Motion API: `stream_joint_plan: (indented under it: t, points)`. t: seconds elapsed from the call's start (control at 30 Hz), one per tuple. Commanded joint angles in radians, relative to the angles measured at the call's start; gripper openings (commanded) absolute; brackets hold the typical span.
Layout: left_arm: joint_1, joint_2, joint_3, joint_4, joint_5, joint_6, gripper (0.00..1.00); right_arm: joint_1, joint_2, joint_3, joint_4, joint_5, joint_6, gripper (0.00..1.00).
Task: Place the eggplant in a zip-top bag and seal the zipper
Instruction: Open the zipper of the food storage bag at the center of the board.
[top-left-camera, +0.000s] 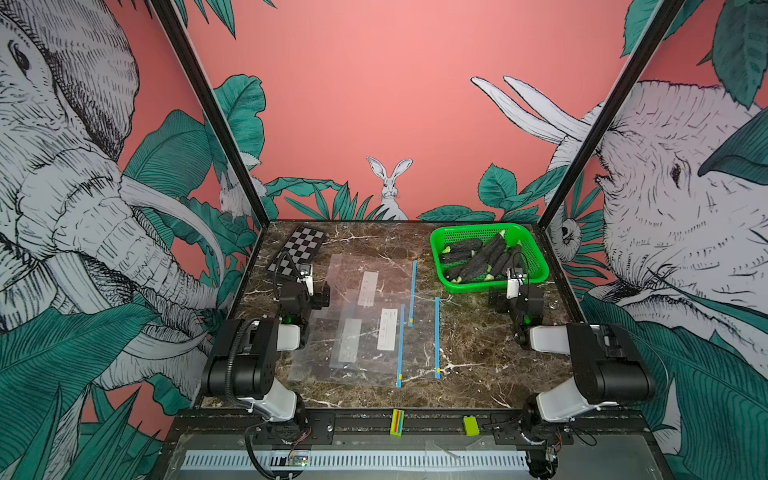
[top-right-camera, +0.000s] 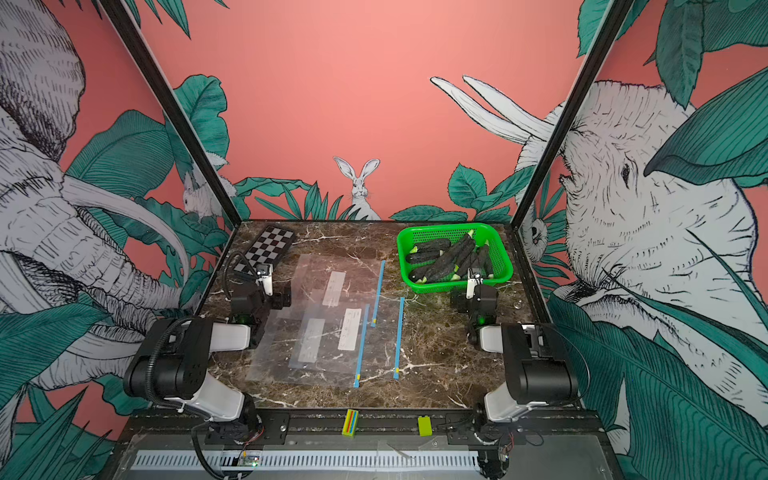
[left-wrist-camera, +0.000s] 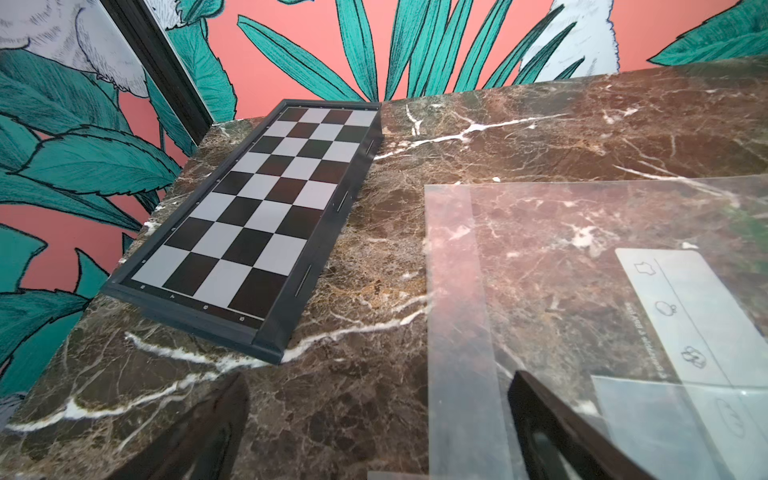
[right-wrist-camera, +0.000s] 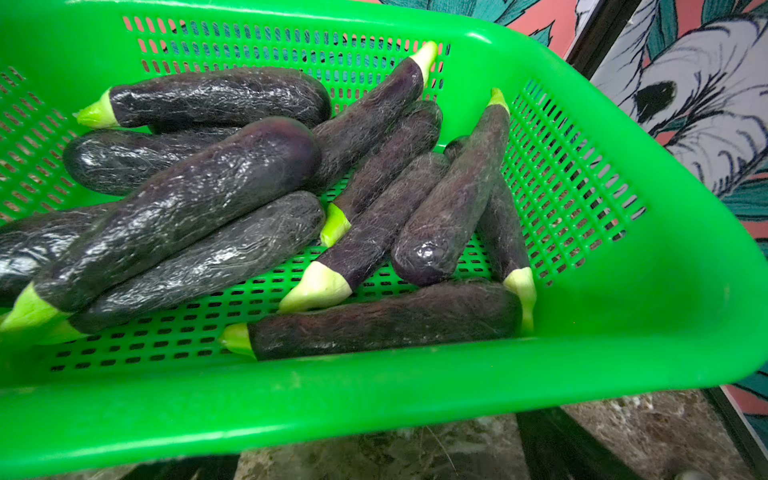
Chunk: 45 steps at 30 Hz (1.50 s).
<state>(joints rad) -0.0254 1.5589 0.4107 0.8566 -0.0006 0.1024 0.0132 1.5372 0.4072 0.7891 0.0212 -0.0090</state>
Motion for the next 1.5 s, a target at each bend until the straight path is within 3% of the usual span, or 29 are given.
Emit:
stream_joint_plan:
  t: [0.0,1.33,1.47]
  points:
    - [-0.003,-0.004,0.018,-0.011,0.002,0.010,0.99,-0.001,-0.009,0.008,0.033,-0.004,-0.003,0.98]
    - [-0.002,-0.015,0.010,0.003,-0.004,0.009,0.99,-0.002,-0.009,0.006,0.040,-0.005,-0.002,0.98]
    - [-0.002,-0.072,0.022,-0.072,-0.038,-0.003,0.99,-0.002,-0.018,-0.001,0.052,-0.004,0.000,0.98]
